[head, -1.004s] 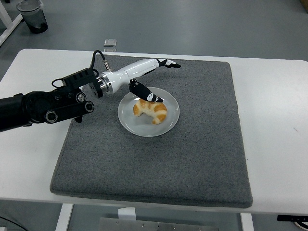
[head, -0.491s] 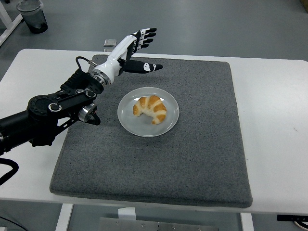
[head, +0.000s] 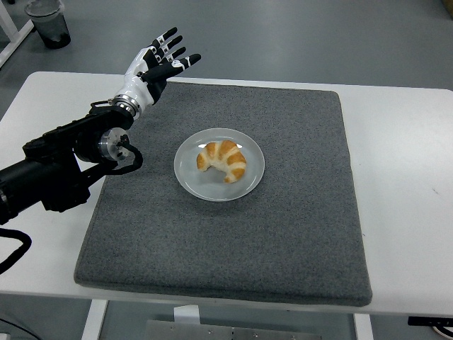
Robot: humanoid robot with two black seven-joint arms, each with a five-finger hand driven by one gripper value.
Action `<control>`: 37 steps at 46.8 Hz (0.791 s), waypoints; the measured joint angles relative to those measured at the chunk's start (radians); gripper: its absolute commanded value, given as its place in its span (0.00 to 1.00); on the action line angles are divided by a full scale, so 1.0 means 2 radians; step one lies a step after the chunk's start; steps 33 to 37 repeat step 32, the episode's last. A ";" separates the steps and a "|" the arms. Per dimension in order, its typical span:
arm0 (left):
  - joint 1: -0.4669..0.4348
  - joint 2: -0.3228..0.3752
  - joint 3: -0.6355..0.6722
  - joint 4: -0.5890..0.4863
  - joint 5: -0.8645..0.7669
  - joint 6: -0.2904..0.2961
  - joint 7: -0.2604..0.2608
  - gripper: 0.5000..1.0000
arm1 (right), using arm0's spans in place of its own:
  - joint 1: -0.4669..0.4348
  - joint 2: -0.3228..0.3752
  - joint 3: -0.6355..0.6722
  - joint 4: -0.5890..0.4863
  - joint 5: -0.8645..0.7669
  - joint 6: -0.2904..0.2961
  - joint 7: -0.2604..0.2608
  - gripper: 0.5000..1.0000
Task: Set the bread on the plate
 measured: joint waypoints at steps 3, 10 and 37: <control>0.001 -0.001 -0.005 0.008 -0.022 -0.005 0.003 0.98 | 0.000 0.000 0.000 0.000 0.000 0.000 0.000 0.86; 0.010 -0.001 -0.029 0.023 -0.075 -0.021 0.016 0.98 | 0.000 0.000 0.000 0.000 0.000 0.000 0.000 0.86; 0.045 -0.006 -0.143 0.040 -0.085 -0.043 0.026 0.98 | 0.000 0.000 0.000 0.000 0.000 0.000 0.000 0.86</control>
